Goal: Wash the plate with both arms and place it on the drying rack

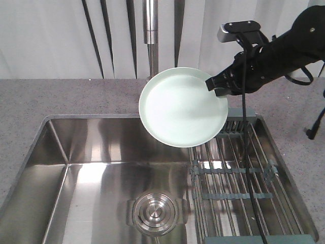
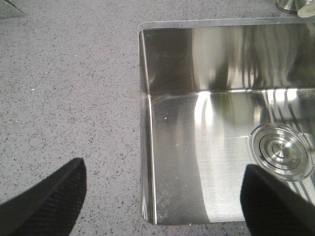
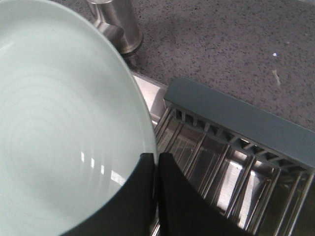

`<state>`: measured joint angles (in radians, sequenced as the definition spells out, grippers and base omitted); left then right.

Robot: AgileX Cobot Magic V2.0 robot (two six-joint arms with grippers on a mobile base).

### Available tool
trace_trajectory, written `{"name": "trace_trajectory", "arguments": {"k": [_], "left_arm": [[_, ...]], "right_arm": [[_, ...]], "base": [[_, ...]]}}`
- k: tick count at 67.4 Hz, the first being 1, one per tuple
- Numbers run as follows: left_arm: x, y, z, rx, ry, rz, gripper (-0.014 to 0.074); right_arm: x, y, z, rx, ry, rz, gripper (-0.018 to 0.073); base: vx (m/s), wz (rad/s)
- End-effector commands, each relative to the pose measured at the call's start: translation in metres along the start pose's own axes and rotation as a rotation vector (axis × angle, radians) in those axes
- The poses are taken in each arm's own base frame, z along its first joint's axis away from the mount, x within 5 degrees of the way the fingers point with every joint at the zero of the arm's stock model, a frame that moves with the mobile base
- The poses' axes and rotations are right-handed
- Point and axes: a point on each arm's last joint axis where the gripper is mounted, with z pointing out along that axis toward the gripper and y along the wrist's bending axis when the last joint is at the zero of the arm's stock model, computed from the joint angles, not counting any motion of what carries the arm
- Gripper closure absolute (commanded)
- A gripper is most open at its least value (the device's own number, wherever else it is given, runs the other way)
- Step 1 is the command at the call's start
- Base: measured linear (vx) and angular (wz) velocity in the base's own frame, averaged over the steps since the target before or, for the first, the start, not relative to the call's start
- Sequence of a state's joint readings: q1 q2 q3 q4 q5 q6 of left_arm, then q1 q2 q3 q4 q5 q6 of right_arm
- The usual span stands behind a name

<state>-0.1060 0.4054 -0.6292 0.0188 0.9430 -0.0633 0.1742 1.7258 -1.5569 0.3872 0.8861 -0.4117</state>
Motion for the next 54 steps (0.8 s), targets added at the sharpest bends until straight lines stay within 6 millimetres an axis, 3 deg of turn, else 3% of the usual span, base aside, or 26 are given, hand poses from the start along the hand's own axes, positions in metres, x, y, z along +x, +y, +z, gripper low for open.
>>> {"name": "trace_trajectory", "arguments": {"k": [1,39,54], "left_arm": [[-0.011,-0.001,-0.004,0.005,-0.071,-0.012,0.0010],[-0.011,-0.001,-0.004,0.005,-0.071,-0.012,0.0010],[-0.011,-0.001,-0.004,0.005,-0.071,-0.012,0.0010]], "right_arm": [[-0.003,0.002,-0.033,0.039,-0.122,-0.007,0.0561],[0.053,0.018,-0.056,0.046,-0.078,0.010,0.0561],[0.066,0.013,-0.071,0.167,-0.032,0.018,0.0561]], "base": [[0.00,0.00],[0.00,0.00],[0.00,0.00]]}}
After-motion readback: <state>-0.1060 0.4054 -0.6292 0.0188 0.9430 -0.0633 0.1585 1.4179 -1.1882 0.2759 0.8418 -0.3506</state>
